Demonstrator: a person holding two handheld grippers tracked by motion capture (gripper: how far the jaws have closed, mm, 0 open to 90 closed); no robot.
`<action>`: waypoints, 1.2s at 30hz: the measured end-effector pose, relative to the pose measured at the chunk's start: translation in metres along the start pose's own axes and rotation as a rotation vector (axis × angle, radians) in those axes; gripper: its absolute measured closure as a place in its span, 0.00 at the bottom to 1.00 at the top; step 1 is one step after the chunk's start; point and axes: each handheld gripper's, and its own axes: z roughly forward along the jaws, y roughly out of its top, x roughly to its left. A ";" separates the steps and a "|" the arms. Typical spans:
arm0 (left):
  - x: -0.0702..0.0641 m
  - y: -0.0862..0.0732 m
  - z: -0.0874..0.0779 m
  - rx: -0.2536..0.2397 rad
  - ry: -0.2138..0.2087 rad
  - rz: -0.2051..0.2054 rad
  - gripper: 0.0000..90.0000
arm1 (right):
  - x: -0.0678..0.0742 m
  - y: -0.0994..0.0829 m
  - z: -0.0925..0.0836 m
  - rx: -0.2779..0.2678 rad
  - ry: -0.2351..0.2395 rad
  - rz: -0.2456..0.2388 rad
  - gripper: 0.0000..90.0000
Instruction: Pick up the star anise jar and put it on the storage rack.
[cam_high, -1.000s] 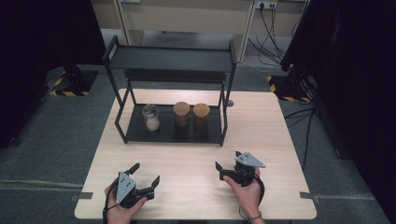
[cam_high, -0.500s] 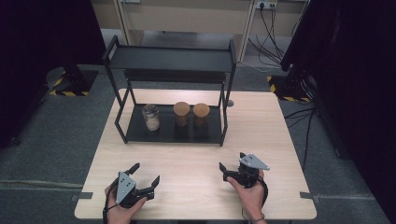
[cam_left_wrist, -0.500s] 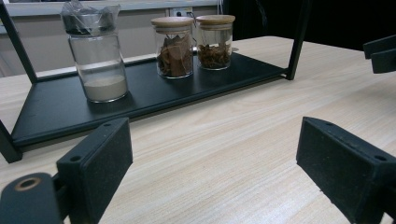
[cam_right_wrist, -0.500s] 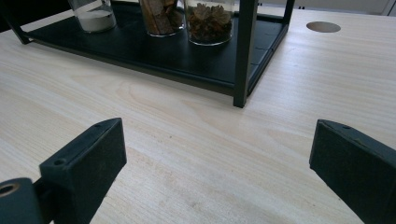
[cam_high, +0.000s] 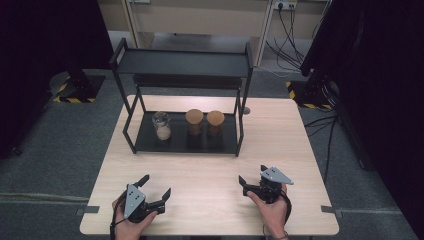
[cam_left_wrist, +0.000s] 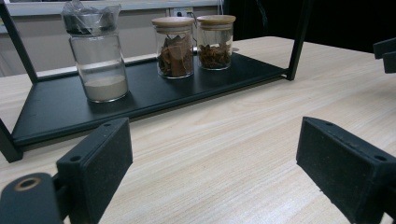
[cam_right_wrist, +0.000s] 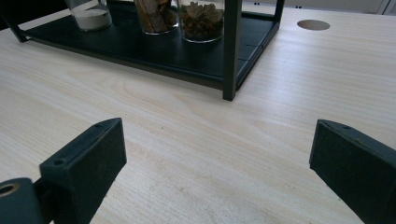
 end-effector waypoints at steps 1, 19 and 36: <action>0.000 0.000 0.000 0.000 0.000 0.000 0.11 | 0.000 0.000 -0.001 -0.002 -0.001 0.000 0.05; 0.000 0.000 0.000 0.000 0.001 0.001 0.11 | -0.003 -0.008 -0.003 -0.011 -0.018 0.016 0.04; 0.000 0.000 0.000 0.001 0.000 0.003 0.11 | -0.004 -0.009 -0.004 -0.014 -0.019 0.023 0.04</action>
